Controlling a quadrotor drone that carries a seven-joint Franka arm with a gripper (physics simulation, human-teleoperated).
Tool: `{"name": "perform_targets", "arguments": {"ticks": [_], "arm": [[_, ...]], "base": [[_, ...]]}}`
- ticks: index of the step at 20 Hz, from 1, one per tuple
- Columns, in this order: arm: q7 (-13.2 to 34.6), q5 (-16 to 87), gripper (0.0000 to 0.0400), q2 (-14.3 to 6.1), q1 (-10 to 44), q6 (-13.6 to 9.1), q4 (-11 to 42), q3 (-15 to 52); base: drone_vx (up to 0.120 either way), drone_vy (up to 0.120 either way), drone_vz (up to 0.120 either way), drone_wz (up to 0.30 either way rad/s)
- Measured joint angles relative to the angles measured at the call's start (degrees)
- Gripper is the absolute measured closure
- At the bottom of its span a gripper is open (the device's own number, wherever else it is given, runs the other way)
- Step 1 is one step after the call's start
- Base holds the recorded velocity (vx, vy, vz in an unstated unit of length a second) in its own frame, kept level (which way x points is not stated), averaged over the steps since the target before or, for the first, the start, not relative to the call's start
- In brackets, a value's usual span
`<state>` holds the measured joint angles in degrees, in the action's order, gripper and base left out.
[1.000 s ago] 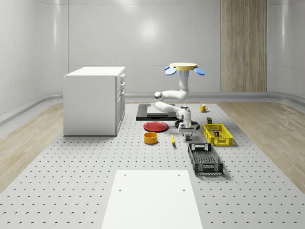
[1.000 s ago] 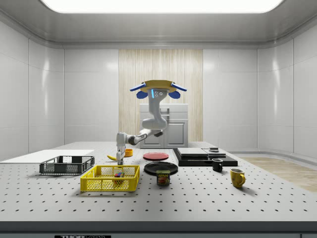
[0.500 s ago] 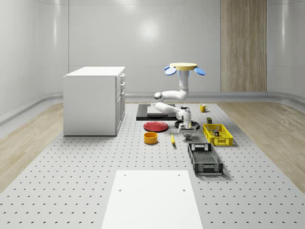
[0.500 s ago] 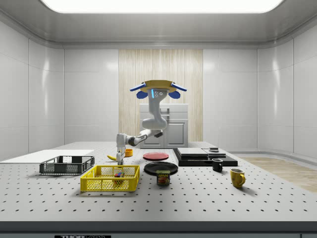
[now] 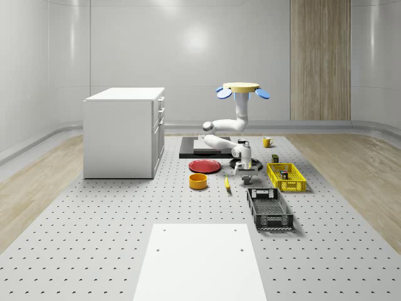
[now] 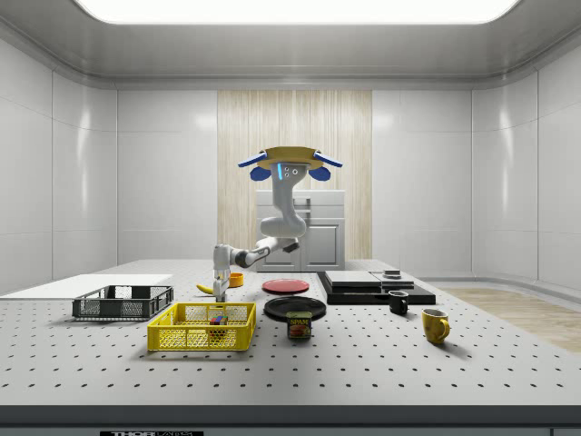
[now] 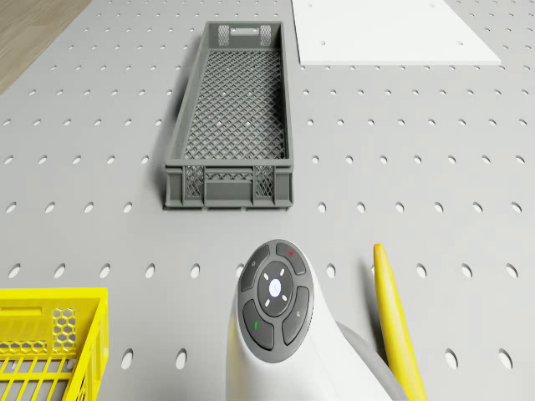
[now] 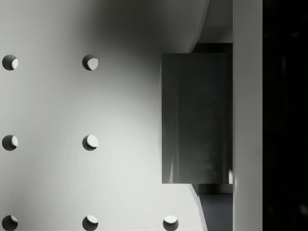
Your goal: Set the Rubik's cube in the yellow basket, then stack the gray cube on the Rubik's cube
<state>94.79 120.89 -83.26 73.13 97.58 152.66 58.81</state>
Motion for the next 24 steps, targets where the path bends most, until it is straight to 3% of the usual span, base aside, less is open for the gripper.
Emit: {"name": "perform_targets", "arguments": {"ticks": [4, 8, 15, 18, 24], "arm": [[-0.1, -1.2, 0.0149, 0.0, -0.6, -1.0, 0.9, 1.4], [-0.1, -2.6, 0.015, -0.1, -1.1, -2.0, 1.9, 3.0], [-0.2, -3.5, 0.015, 0.0, -1.5, -2.8, 2.5, 4.1], [-0.2, -3.6, 0.015, 0.0, -1.5, -2.9, 2.6, 4.2], [-0.2, -3.7, 0.015, 0.1, -1.6, -3.0, 2.6, 4.3]], "base": [[0.0, 0.0, 0.01, 0.0], [0.0, 0.0, 0.12, 0.0], [-0.12, 0.12, 0.12, 0.0], [-0.12, 0.12, 0.0, 0.0], [-0.1, 0.12, 0.087, 0.0]]}}
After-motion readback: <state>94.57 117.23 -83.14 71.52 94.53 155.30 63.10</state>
